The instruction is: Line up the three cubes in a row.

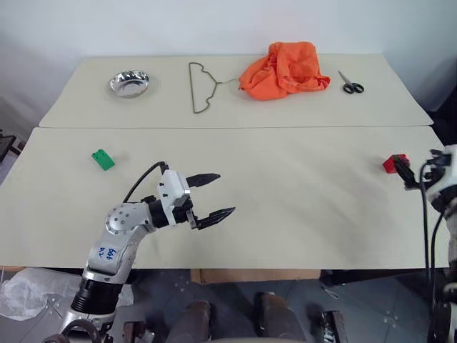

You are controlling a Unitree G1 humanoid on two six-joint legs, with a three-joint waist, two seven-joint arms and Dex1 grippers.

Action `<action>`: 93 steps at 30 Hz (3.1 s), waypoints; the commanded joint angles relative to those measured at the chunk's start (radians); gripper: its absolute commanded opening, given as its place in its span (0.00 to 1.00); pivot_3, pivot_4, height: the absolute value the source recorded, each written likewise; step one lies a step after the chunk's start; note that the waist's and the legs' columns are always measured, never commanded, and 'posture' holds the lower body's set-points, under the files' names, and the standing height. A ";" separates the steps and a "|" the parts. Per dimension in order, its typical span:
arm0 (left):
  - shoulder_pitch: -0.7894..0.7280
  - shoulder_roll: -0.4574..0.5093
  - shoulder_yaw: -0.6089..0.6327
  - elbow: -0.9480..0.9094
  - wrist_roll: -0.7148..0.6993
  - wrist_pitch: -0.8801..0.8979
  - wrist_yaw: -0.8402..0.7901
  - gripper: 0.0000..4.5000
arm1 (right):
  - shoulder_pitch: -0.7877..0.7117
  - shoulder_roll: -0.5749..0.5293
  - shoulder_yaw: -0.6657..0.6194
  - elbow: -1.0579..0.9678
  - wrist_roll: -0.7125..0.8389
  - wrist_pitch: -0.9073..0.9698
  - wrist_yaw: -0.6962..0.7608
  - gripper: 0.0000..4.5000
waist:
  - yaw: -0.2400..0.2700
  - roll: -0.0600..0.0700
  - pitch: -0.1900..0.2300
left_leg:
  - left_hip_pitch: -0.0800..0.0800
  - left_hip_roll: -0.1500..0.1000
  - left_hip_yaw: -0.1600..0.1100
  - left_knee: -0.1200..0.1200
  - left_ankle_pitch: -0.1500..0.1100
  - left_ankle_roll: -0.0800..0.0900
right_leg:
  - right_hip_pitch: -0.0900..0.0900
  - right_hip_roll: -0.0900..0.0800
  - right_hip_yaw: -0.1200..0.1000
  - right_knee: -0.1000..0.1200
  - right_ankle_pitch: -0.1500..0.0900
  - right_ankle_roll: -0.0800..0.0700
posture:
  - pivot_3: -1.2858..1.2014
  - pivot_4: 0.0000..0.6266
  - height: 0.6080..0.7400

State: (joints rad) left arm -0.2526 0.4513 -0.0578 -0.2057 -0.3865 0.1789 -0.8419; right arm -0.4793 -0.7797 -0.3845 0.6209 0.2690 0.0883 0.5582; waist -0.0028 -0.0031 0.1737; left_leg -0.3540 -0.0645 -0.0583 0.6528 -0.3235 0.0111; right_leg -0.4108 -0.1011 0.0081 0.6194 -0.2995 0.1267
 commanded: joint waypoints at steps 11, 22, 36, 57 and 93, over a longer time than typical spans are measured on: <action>0.008 0.007 0.017 -0.014 0.023 -0.043 0.011 1.00 | -0.272 -0.060 0.100 0.442 -0.138 -0.096 -0.010 0.96 | 0.000 0.000 0.000 | -0.002 0.000 0.000 0.000 0.000 0.000 | -0.001 0.000 -0.001 -0.002 0.000 0.000 | 0.52 0.24 1.00; 0.008 0.008 0.013 -0.011 0.038 -0.052 0.007 1.00 | -0.261 -0.039 0.111 0.413 -0.120 -0.132 0.113 0.33 | -0.001 0.000 0.000 | -0.002 0.001 0.001 0.000 -0.001 -0.001 | -0.001 0.001 -0.001 -0.002 0.000 0.000 | 0.52 0.24 1.00; 0.129 0.079 0.093 -0.097 -0.011 -0.002 -0.001 1.00 | -0.073 0.005 0.539 -0.554 0.000 0.073 0.823 0.33 | 0.000 0.000 0.000 | -0.003 0.008 0.000 0.004 -0.006 -0.005 | -0.002 0.003 -0.001 -0.004 0.000 -0.002 | 0.52 0.24 1.00; 0.219 0.111 0.174 -0.201 -0.030 0.011 0.036 1.00 | -0.033 0.141 0.573 -0.532 0.001 -0.008 0.788 0.54 | 0.023 0.000 0.000 | -0.015 0.008 -0.010 0.012 -0.008 -0.005 | -0.005 0.002 -0.003 -0.006 0.001 -0.002 | 0.52 0.24 1.00; 0.159 0.104 0.604 0.261 0.016 0.008 0.536 1.00 | 0.262 0.294 0.255 -0.538 0.279 -0.433 0.786 1.00 | 0.023 -0.001 0.000 | -0.012 0.008 -0.011 0.012 -0.010 -0.005 | -0.003 0.003 -0.004 -0.004 0.000 -0.003 | 0.52 0.24 1.00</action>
State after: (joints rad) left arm -0.0780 0.5407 0.5695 0.0381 -0.4023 0.1475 -0.3293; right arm -0.2151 -0.4842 -0.1271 0.1157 0.5351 -0.3472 1.3411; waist 0.0206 -0.0043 0.1733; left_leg -0.3662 -0.0565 -0.0687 0.6652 -0.3335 0.0064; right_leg -0.4138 -0.0979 0.0038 0.6176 -0.2994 0.1237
